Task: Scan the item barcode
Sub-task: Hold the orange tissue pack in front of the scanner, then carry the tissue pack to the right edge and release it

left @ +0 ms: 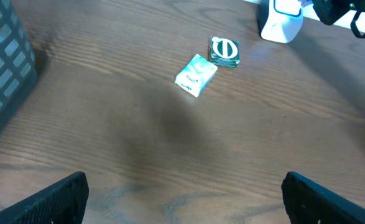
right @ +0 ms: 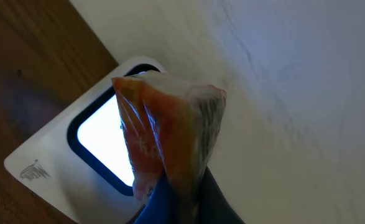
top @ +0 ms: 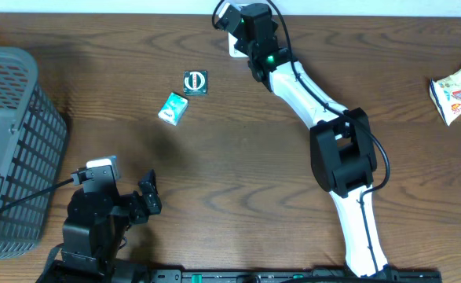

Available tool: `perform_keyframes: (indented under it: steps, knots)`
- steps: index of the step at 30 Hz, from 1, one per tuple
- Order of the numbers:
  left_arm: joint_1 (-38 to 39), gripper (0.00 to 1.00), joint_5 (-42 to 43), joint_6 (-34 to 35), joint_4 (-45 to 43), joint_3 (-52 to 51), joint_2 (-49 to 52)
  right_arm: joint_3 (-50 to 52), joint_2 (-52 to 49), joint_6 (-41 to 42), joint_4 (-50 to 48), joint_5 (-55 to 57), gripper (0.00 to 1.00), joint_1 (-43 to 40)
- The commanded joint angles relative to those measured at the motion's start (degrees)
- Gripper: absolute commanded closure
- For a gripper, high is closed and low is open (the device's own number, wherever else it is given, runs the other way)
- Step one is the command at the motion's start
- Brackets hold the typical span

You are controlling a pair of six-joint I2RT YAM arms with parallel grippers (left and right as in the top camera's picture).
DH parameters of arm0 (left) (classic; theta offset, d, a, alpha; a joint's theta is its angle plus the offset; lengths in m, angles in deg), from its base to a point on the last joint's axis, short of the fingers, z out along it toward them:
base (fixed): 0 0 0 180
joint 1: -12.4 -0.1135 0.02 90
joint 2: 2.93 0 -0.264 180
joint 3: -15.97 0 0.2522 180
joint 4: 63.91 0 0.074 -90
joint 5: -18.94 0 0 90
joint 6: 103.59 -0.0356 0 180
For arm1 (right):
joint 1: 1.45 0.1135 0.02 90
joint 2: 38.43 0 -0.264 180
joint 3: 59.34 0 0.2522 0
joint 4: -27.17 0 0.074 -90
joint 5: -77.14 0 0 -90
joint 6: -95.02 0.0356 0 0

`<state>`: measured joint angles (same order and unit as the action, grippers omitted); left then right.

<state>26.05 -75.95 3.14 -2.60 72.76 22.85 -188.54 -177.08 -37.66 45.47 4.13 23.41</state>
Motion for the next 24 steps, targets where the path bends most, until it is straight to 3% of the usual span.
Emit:
perform_keyframes:
  steps: [1,5,11,24]
  knots:
    - [-0.02,0.02,-0.74,0.31,-0.09,-0.07,-0.09,-0.81,1.66,6.1,0.0,2.49,0.99,-0.74]
    - [-0.02,0.02,-0.74,0.31,-0.09,-0.07,-0.09,-0.81,5.2,12.5,2.14,4.74,0.99,-2.05]
    - [-0.02,0.02,-0.74,0.31,-0.09,-0.07,-0.09,-0.81,12.48,26.34,13.07,4.76,0.99,-7.82]
    - [-0.02,0.02,-0.74,0.31,-0.09,-0.07,-0.09,-0.68,16.74,53.46,42.88,4.74,0.98,-33.42]
